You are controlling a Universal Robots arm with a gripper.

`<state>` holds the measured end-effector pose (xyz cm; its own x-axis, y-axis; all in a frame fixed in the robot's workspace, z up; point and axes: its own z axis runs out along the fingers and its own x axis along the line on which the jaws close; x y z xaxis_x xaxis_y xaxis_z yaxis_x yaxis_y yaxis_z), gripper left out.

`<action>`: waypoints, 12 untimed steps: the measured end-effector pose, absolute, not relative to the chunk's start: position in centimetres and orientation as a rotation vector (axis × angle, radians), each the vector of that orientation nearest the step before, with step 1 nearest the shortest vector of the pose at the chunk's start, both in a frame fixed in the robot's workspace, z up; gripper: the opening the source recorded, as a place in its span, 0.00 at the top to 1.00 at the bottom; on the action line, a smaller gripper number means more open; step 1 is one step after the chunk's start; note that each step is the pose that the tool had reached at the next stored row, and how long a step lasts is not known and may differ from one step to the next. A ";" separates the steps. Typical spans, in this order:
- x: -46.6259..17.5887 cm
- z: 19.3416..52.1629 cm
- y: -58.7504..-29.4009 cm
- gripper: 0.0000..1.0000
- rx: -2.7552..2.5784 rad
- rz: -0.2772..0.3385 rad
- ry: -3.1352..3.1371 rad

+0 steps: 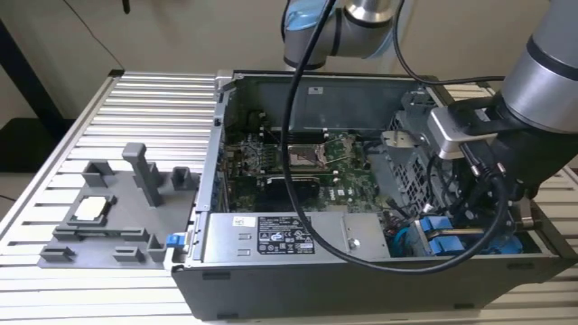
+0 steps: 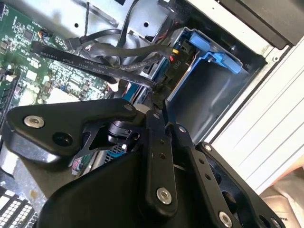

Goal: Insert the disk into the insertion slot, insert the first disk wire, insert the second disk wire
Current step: 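Insert the second disk wire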

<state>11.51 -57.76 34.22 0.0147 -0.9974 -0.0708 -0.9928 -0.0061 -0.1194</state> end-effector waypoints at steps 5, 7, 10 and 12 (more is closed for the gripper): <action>12.0 34.1 -57.6 0.84 -2.132 -0.042 2.130; 12.0 34.0 -57.6 0.84 -2.125 -0.036 2.144; 12.1 33.9 -57.5 0.84 -2.115 -0.031 2.160; 12.3 33.9 -57.5 0.84 -2.113 -0.030 2.164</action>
